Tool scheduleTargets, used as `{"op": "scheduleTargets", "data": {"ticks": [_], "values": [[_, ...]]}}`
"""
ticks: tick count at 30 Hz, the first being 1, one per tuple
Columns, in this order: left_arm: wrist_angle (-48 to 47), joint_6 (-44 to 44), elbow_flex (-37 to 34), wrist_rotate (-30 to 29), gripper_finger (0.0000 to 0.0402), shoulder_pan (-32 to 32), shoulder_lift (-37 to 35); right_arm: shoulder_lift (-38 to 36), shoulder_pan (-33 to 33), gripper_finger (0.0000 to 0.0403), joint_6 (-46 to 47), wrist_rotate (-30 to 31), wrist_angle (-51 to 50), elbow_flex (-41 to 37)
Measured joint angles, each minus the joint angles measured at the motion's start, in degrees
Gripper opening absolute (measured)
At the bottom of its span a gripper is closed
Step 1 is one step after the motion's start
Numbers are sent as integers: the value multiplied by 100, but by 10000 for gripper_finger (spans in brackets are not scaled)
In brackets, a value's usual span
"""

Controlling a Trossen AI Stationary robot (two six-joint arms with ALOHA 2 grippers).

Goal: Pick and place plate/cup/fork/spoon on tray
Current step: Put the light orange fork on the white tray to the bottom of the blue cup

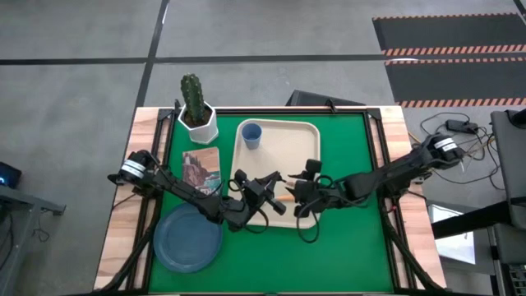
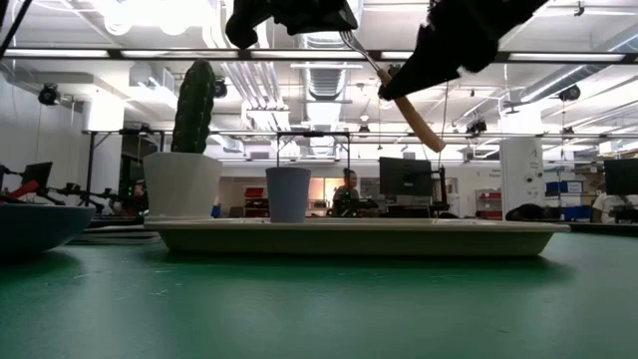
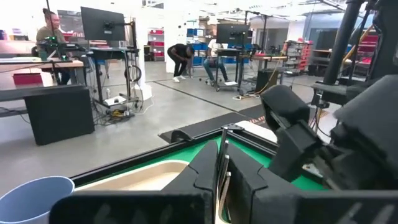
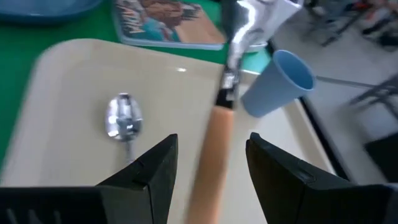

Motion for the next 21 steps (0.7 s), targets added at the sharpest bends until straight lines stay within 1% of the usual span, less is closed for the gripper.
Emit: {"op": "scheduleTargets", "data": {"ticks": [2, 5, 7, 11, 13, 18, 21], "values": [[2, 1, 0, 0, 0, 0, 0, 100, 0, 171, 1, 300, 36, 0], [-2, 2, -2, -2, 0, 0, 0, 164, -2, 147, 3, 461, 47, 0], [-2, 4, -11, -2, 0, 2, 0, 150, 0, 123, 3, 462, 47, -2], [-29, 4, -11, 0, 0, 0, 0, 52, 0, 59, 3, 411, 38, -2], [-46, 5, -11, -1, 0, 0, -2, 10, -2, 37, 10, 246, 35, -2], [-83, 46, -20, -4, 0, -3, -2, -39, -9, 37, 66, 25, 12, -2], [-96, 192, -20, 0, 1, -11, -2, -71, -9, 37, 71, -9, -31, -2]]}}
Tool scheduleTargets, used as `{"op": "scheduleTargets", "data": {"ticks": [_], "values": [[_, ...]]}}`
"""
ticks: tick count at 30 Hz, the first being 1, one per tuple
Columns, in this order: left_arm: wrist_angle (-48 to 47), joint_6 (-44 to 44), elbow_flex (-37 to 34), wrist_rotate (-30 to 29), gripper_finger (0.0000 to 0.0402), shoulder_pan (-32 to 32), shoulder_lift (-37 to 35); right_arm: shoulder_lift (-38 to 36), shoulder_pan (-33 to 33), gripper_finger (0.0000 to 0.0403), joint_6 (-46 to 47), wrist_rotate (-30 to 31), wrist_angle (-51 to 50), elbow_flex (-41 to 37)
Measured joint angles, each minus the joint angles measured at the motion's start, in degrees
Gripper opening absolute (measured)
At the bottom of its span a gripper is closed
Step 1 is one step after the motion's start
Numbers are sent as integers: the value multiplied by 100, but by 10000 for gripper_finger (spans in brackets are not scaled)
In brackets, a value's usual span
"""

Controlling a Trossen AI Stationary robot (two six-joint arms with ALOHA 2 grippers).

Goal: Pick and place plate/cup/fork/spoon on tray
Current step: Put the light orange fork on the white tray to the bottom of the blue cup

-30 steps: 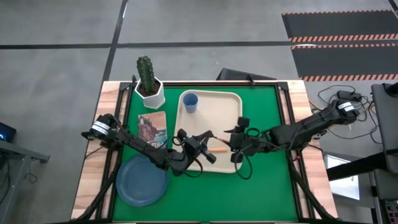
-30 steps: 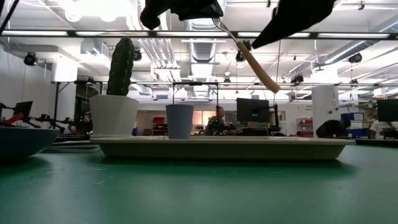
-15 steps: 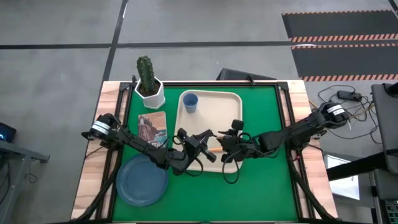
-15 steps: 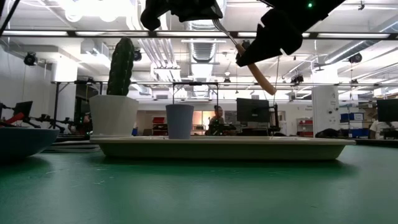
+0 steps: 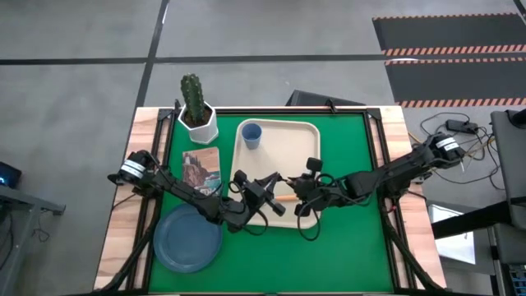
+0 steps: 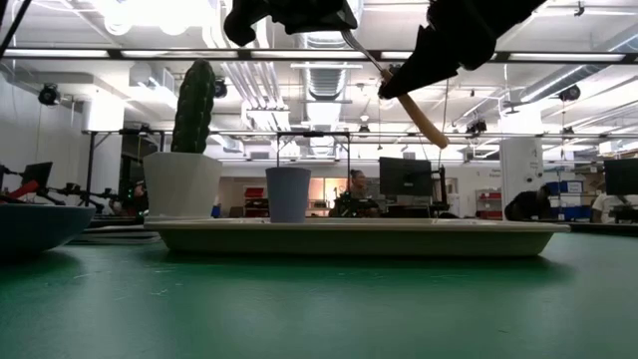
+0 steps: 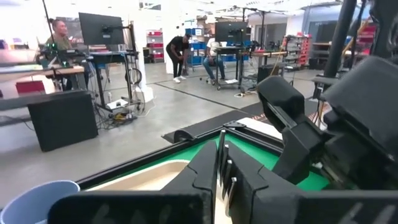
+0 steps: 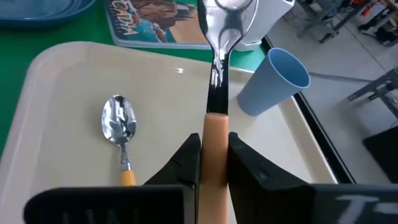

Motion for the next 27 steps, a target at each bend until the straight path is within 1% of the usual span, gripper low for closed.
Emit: {"op": "scheduleTargets", "data": {"ticks": [2, 4, 8, 12, 15, 17, 20, 24, 27], "values": [[-9, 165, 0, 23, 10, -21, -2, -38, -7, 37, 26, -41, -73, 0], [-36, 306, -4, 26, 29, -41, -2, -94, -69, 37, 87, -244, -168, 0], [-297, 404, -2, 21, 86, -82, -50, -211, -298, 37, 236, -883, -260, 0], [-310, 786, -4, 17, 144, -186, -108, -326, -565, 37, 282, -1364, -523, 1], [-313, 1041, -6, -13, 174, -286, -220, -366, -801, 37, 379, -1623, -1149, 143], [-436, 1176, -13, -26, 187, -348, -334, -361, -948, 37, 384, -1661, -1643, 325], [-825, 1221, -21, -29, 196, -423, -521, -336, -1198, 37, 305, -1690, -2563, 682], [-1450, 1200, -24, -36, 197, -507, -820, -230, -1652, 37, 25, -2156, -3410, 1153], [-1968, 1207, -24, -35, 197, -563, -1072, -116, -2010, 37, -338, -2545, -3737, 1471]]}}
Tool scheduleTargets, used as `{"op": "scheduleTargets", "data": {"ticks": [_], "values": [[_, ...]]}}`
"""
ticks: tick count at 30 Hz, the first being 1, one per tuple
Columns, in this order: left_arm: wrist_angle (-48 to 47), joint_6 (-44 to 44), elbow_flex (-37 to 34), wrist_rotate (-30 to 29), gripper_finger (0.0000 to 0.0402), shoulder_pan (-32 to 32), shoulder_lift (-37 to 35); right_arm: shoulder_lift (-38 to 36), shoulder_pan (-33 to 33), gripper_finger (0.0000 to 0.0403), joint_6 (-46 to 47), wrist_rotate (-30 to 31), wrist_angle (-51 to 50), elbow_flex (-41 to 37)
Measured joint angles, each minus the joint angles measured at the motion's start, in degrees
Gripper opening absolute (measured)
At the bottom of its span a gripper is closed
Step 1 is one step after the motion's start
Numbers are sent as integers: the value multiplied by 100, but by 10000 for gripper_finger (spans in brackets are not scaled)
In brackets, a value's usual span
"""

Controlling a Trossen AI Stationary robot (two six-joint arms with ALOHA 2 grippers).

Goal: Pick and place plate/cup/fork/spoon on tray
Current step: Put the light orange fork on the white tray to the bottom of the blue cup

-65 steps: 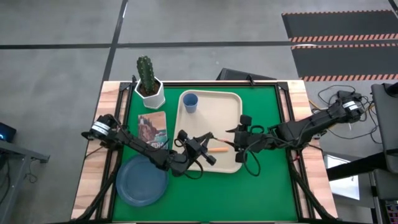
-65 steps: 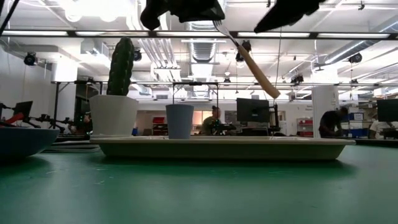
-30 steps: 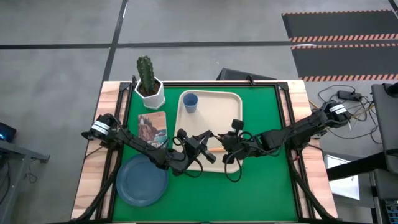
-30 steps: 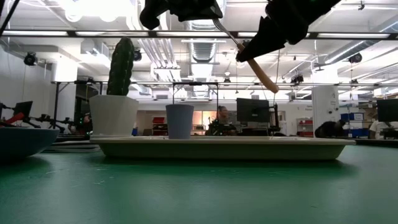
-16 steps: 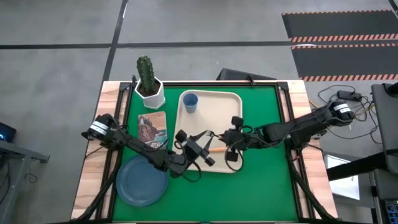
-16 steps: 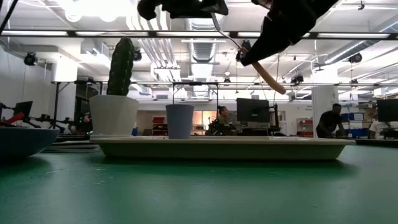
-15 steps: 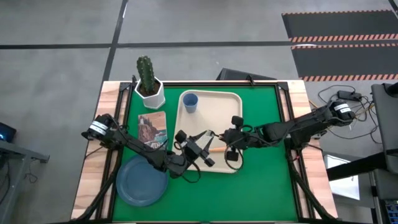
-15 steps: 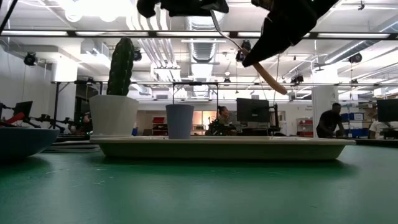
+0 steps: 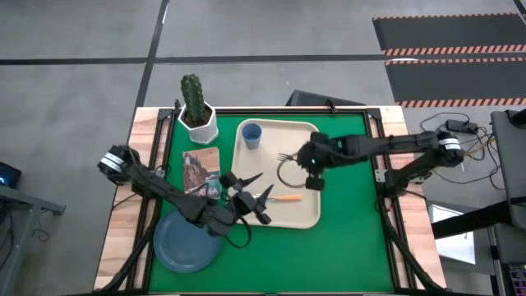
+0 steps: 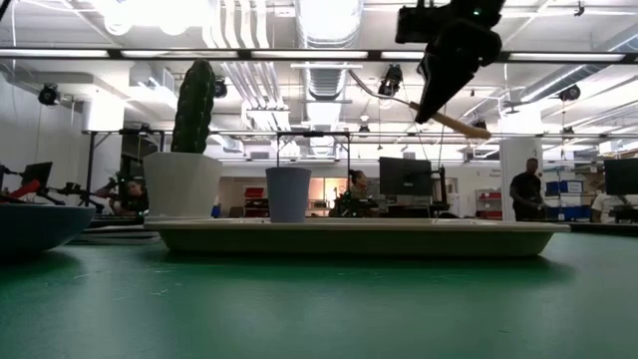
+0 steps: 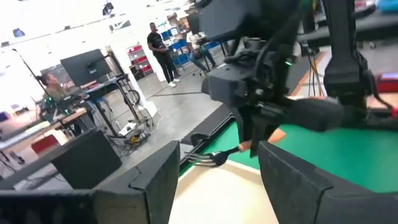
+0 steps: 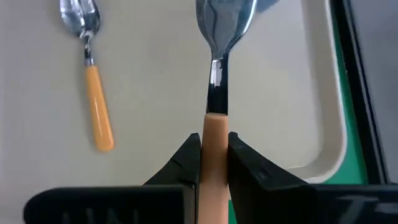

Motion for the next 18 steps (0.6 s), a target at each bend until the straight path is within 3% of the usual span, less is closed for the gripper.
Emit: {"op": "scheduleTargets", "data": {"ticks": [6, 13, 18], "values": [[-1181, -39, -160, -18, 197, 2, -616, 425, -783, 37, -922, -1104, -595, 551], [-1143, -265, -1138, -33, 197, 23, -1569, 1465, -1505, 37, -1729, -1223, -1336, 1326], [-1027, -610, -1726, -28, 197, 34, -2206, 2290, -1910, 37, -2614, -1762, -1392, 1742]]}}
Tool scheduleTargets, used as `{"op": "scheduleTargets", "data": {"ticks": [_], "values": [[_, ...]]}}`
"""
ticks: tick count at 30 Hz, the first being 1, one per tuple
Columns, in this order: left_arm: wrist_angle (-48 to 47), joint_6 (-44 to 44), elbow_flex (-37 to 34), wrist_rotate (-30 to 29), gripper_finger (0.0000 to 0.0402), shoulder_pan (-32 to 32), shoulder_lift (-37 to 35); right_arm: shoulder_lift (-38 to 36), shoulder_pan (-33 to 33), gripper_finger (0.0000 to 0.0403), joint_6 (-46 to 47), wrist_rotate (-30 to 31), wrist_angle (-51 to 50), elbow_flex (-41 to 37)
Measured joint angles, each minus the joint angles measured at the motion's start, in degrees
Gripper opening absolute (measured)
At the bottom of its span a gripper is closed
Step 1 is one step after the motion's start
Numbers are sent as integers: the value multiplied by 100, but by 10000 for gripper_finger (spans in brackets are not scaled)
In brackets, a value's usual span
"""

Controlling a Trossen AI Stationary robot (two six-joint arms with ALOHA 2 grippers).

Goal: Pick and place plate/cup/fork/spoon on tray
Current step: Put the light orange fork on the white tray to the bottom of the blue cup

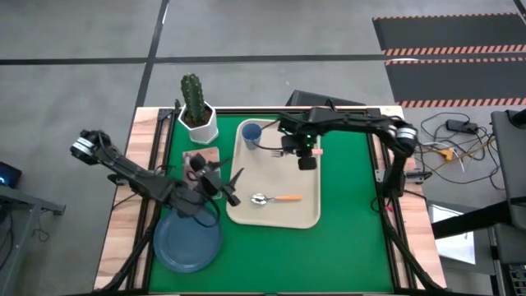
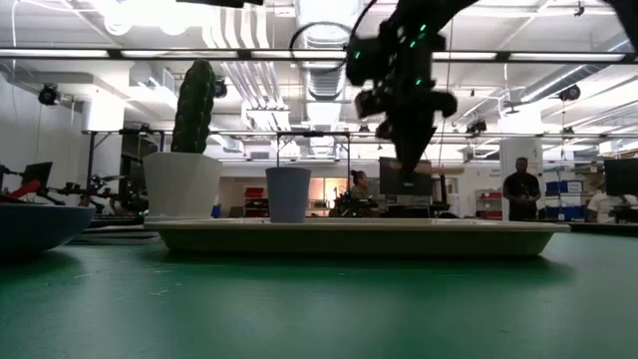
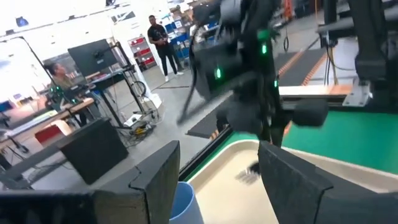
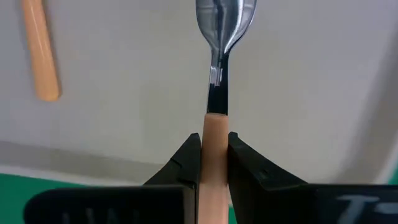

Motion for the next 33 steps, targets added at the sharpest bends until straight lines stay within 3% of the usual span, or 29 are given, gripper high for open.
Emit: {"op": "scheduleTargets", "data": {"ticks": [8, 20, 33], "values": [[31, 15, -256, -2, 197, 3, -513, 1049, -419, 37, -574, -50, 139, 477], [64, 307, -278, 4, 197, 13, -542, 2097, -877, 37, -872, 0, 537, 1234], [66, 302, -277, 9, 197, 15, -542, 2341, -958, 50, -875, 277, 624, 1438]]}}
